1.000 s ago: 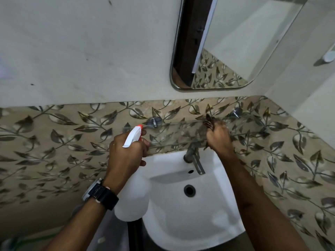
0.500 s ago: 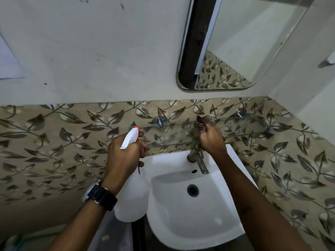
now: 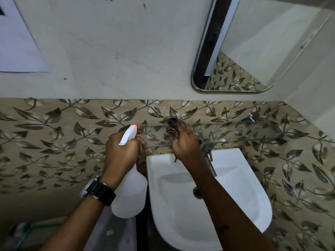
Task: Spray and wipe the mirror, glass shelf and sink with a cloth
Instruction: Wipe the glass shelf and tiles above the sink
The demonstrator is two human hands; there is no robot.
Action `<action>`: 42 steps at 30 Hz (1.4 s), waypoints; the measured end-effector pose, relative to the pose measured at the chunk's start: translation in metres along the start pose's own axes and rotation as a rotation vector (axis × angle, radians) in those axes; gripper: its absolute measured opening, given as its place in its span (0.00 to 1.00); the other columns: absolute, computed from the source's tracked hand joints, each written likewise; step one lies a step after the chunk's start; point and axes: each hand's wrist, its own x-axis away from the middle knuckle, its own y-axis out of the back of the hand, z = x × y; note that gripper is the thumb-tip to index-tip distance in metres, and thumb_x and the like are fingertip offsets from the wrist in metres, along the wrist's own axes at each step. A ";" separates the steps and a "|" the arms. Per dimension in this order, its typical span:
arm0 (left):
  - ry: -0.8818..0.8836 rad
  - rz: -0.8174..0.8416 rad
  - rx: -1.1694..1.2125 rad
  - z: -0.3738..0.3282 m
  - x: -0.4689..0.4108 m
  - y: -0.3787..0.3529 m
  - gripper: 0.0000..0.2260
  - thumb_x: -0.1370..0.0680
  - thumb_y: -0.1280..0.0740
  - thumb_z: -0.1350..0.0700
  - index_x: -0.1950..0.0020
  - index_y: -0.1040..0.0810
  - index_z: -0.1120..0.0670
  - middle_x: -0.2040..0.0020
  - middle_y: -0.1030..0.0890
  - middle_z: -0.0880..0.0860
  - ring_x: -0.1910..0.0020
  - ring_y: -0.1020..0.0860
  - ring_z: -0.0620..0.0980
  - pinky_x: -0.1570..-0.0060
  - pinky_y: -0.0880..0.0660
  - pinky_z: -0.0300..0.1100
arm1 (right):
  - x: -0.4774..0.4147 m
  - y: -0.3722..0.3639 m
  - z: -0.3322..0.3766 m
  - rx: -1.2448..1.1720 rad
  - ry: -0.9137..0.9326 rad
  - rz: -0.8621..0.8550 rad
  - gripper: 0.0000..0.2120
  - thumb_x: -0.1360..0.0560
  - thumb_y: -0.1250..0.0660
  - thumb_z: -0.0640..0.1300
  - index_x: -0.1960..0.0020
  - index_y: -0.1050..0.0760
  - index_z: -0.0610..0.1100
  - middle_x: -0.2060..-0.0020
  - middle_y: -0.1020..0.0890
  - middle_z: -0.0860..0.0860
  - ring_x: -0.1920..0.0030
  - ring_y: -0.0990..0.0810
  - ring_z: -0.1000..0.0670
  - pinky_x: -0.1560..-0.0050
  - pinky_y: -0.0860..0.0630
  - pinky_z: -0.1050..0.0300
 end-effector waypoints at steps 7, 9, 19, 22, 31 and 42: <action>-0.002 -0.013 -0.057 0.007 0.002 0.004 0.09 0.37 0.38 0.57 0.64 0.18 0.56 0.63 0.16 0.60 0.62 0.21 0.63 0.59 0.22 0.55 | 0.010 -0.031 0.057 0.054 0.177 0.059 0.32 0.22 0.50 0.52 0.24 0.32 0.36 0.24 0.31 0.39 0.22 0.34 0.40 0.21 0.44 0.46; -0.019 -0.028 -0.053 0.007 0.002 0.002 0.04 0.35 0.37 0.59 0.66 0.24 0.52 0.60 0.17 0.65 0.64 0.23 0.58 0.60 0.25 0.53 | 0.008 -0.041 0.067 0.019 0.213 0.104 0.31 0.21 0.45 0.53 0.23 0.34 0.36 0.22 0.33 0.40 0.21 0.37 0.41 0.21 0.46 0.47; -0.008 -0.046 0.083 -0.009 0.011 0.012 0.20 0.31 0.38 0.69 0.54 0.13 0.48 0.62 0.14 0.59 0.65 0.19 0.52 0.59 0.23 0.43 | 0.031 -0.034 0.026 0.100 0.562 0.133 0.30 0.21 0.50 0.50 0.22 0.34 0.43 0.22 0.32 0.48 0.20 0.38 0.47 0.21 0.44 0.48; 0.019 -0.031 0.077 -0.005 0.011 0.012 0.18 0.31 0.39 0.70 0.52 0.13 0.56 0.64 0.16 0.63 0.69 0.22 0.54 0.71 0.25 0.41 | 0.034 -0.035 0.014 0.100 0.631 0.093 0.29 0.23 0.45 0.43 0.22 0.34 0.43 0.21 0.33 0.48 0.19 0.40 0.46 0.21 0.44 0.46; 0.022 0.026 0.047 0.004 0.011 -0.005 0.13 0.35 0.37 0.62 0.58 0.15 0.57 0.65 0.17 0.63 0.67 0.21 0.54 0.70 0.27 0.39 | 0.032 0.014 -0.124 0.042 0.344 -0.173 0.30 0.27 0.30 0.31 0.26 0.29 0.41 0.26 0.27 0.46 0.22 0.34 0.42 0.22 0.39 0.37; 0.036 0.146 0.073 -0.003 0.014 -0.051 0.18 0.36 0.38 0.65 0.53 0.14 0.53 0.61 0.16 0.63 0.67 0.23 0.51 0.76 0.27 0.37 | 0.020 0.120 -0.261 -0.005 -0.115 -0.212 0.26 0.25 0.29 0.39 0.27 0.26 0.42 0.28 0.24 0.44 0.22 0.35 0.38 0.21 0.40 0.38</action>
